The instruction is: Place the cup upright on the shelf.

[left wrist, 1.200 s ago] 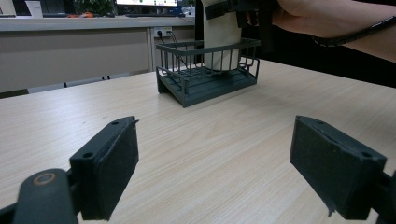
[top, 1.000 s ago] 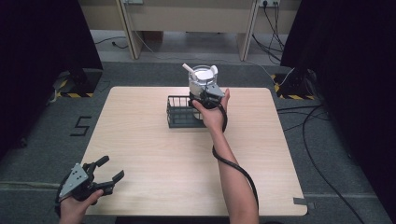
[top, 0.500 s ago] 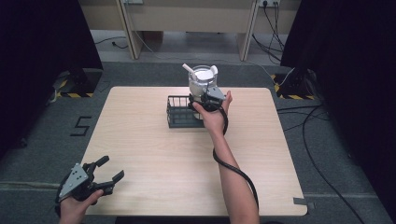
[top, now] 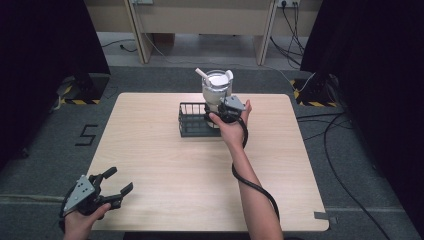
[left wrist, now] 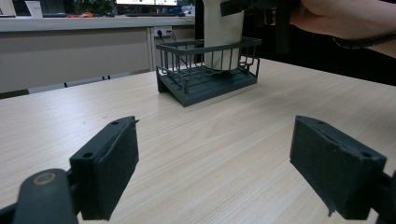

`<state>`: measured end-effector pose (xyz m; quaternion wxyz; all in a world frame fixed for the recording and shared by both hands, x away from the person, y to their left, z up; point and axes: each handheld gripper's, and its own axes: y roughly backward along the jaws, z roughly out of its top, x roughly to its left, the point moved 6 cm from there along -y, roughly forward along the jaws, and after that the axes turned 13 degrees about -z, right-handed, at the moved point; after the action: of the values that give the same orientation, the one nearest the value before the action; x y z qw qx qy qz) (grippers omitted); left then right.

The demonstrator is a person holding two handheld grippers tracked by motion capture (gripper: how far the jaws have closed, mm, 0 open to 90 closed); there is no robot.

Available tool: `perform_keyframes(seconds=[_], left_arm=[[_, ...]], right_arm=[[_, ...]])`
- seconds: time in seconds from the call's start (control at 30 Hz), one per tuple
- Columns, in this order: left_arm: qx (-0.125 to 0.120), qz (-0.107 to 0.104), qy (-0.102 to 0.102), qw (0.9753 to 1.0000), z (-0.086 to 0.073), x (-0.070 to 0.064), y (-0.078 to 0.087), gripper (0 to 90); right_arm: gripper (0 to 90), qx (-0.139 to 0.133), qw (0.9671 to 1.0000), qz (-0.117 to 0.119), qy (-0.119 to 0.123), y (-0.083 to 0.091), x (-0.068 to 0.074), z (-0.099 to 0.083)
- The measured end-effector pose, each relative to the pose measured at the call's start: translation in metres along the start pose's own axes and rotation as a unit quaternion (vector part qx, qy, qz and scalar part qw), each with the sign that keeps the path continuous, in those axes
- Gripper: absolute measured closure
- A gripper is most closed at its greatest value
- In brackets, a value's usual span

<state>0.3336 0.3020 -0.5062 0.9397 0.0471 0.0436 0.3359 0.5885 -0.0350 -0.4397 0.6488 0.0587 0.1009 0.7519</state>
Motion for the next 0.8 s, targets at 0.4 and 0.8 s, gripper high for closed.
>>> perform_keyframes(seconds=[0.4,0.8], left_arm=[[0.001,0.000,0.001,1.0000,0.000,0.000,0.000,14.8],[0.002,0.001,0.003,1.0000,-0.001,0.000,-0.001,14.8]], right_arm=[[5.5,0.002,1.0000,0.006,-0.002,0.017,-0.008,0.001],[6.7,0.007,1.0000,0.002,-0.006,0.035,-0.023,-0.003]])
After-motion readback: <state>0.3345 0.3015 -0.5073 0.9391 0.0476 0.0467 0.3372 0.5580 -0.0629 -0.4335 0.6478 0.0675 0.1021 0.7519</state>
